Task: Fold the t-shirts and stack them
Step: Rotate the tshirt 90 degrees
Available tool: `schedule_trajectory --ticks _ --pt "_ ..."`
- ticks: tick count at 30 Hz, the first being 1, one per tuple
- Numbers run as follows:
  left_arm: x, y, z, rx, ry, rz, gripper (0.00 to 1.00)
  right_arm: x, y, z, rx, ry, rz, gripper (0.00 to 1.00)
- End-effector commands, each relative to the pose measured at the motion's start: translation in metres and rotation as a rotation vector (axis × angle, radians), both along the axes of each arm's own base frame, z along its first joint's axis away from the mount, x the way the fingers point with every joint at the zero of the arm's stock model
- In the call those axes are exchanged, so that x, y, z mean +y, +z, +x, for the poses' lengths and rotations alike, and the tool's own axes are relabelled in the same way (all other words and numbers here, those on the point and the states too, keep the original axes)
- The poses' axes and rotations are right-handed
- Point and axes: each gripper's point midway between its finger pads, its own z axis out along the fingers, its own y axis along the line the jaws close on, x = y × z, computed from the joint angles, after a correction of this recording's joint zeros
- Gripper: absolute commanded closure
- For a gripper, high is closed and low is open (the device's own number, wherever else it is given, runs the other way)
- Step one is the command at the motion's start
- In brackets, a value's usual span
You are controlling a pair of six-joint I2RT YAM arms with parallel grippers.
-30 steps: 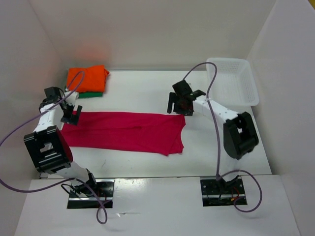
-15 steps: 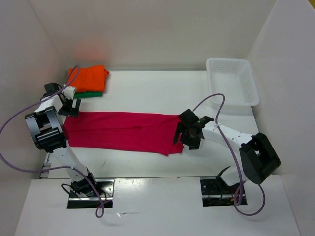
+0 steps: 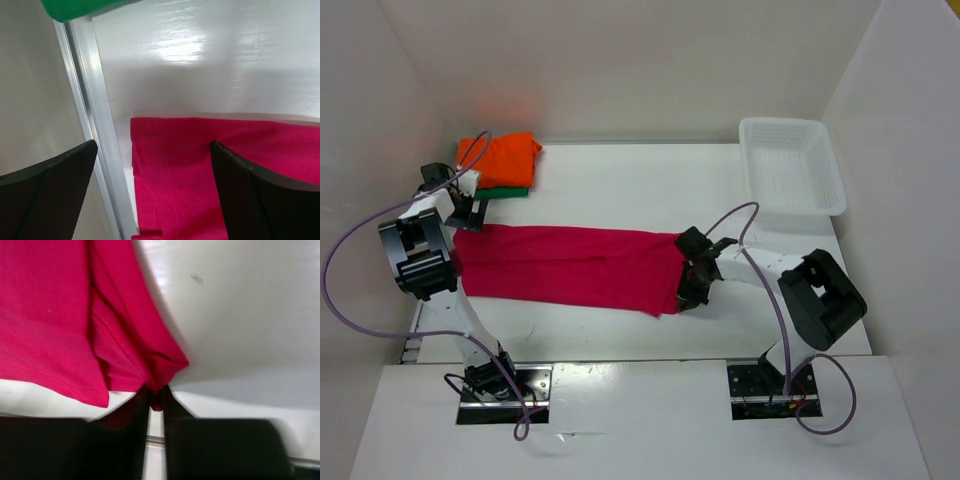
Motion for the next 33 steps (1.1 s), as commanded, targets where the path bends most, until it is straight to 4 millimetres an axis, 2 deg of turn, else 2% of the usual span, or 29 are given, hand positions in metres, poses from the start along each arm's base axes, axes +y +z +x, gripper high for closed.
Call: schedule_trajectory --ticks 1,2,3,4,6,7,8,9,10,12,14,15,16,17,18,19,20,21,22,23,24,25,26,27,28,29,31,32,33 --pt "0.014 -0.018 -0.019 0.054 0.052 0.027 0.0 -0.006 -0.024 0.013 -0.016 0.009 -0.069 0.96" --pt "0.017 -0.018 -0.025 0.06 0.055 0.029 0.0 -0.006 -0.021 0.026 -0.041 0.013 -0.076 1.0" --pt "0.015 -0.015 -0.03 0.065 0.055 0.027 0.0 -0.011 -0.027 0.033 -0.045 0.01 -0.106 1.0" --pt "0.018 -0.015 -0.037 0.072 0.055 0.031 0.0 -0.006 -0.02 0.045 -0.071 0.019 -0.108 1.0" --pt "0.016 -0.016 -0.056 0.103 0.057 0.034 0.0 -0.01 -0.023 0.057 -0.078 0.044 -0.159 1.0" --pt "0.021 -0.016 -0.065 0.114 0.066 0.043 0.0 -0.015 -0.015 0.083 -0.126 0.016 -0.18 1.0" --pt "0.022 -0.01 -0.072 0.112 0.077 0.044 0.0 -0.02 -0.013 0.094 -0.14 0.023 -0.202 1.0" --pt "0.021 -0.014 -0.084 0.14 0.079 0.034 0.0 -0.027 -0.018 0.103 -0.133 0.015 -0.229 1.0" --pt "0.028 -0.013 -0.094 0.146 0.104 0.029 0.0 -0.035 -0.01 0.128 -0.165 -0.027 -0.228 1.0" --pt "0.028 -0.011 -0.106 0.156 0.121 0.001 0.0 -0.039 -0.007 0.167 -0.214 -0.029 -0.233 1.0" --pt "0.03 -0.012 -0.122 0.182 0.145 -0.028 0.0 -0.049 -0.006 0.198 -0.238 -0.046 -0.266 1.0" --pt "0.028 -0.008 -0.122 0.177 0.13 -0.032 0.0 -0.044 0.011 0.225 -0.289 -0.03 -0.278 1.0" --pt "0.027 -0.009 -0.131 0.189 0.129 -0.044 0.0 -0.046 -0.004 0.234 -0.265 -0.013 -0.318 1.0" --pt "0.017 -0.008 -0.138 0.199 0.104 -0.069 0.0 -0.042 0.017 0.266 -0.344 -0.015 -0.34 1.0" --pt "0.011 -0.007 -0.141 0.199 0.088 -0.082 0.0 -0.042 0.018 0.277 -0.357 -0.011 -0.361 1.0" --pt "0.005 -0.005 -0.145 0.196 0.079 -0.101 0.0 -0.049 0.002 0.283 -0.322 -0.015 -0.397 1.0" --pt "-0.006 0.002 -0.149 0.183 0.053 -0.127 0.0 -0.043 0.025 0.312 -0.399 -0.028 -0.395 1.0" --pt "-0.009 0.008 -0.149 0.171 0.048 -0.131 0.0 -0.048 0.027 0.321 -0.401 -0.031 -0.409 1.0" --pt "-0.012 0.016 -0.151 0.154 0.043 -0.131 0.0 -0.047 0.013 0.33 -0.387 -0.021 -0.429 1.0" --pt "-0.015 0.019 -0.155 0.162 0.043 -0.136 0.0 -0.048 0.016 0.342 -0.406 -0.033 -0.449 0.99" --pt "-0.018 0.021 -0.156 0.16 0.03 -0.143 0.0 -0.039 0.054 0.375 -0.518 -0.044 -0.434 0.98" --pt "-0.02 0.021 -0.159 0.171 0.03 -0.151 0.0 -0.042 0.059 0.378 -0.507 -0.034 -0.463 0.98" --pt "-0.023 0.022 -0.162 0.184 0.038 -0.165 0.0 -0.038 0.019 0.381 -0.457 0.007 -0.505 0.96" --pt "-0.026 0.022 -0.163 0.19 0.035 -0.179 0.0 -0.033 0.08 0.415 -0.638 -0.049 -0.481 0.91" --pt "-0.026 0.021 -0.163 0.196 0.043 -0.188 0.0 -0.038 0.066 0.413 -0.604 -0.042 -0.488 0.88" --pt "-0.03 0.021 -0.165 0.2 0.048 -0.209 0.0 -0.035 0.07 0.428 -0.651 -0.06 -0.434 0.82" --pt "-0.037 0.026 -0.16 0.194 0.036 -0.209 0.0 -0.048 0.075 0.437 -0.674 -0.05 -0.428 0.54" --pt "-0.043 0.025 -0.16 0.203 0.032 -0.227 0.0 -0.046 0.08 0.443 -0.703 -0.051 -0.423 0.43" --pt "-0.046 0.025 -0.158 0.204 0.022 -0.226 0.0 -0.057 0.089 0.446 -0.714 -0.072 -0.425 0.25"
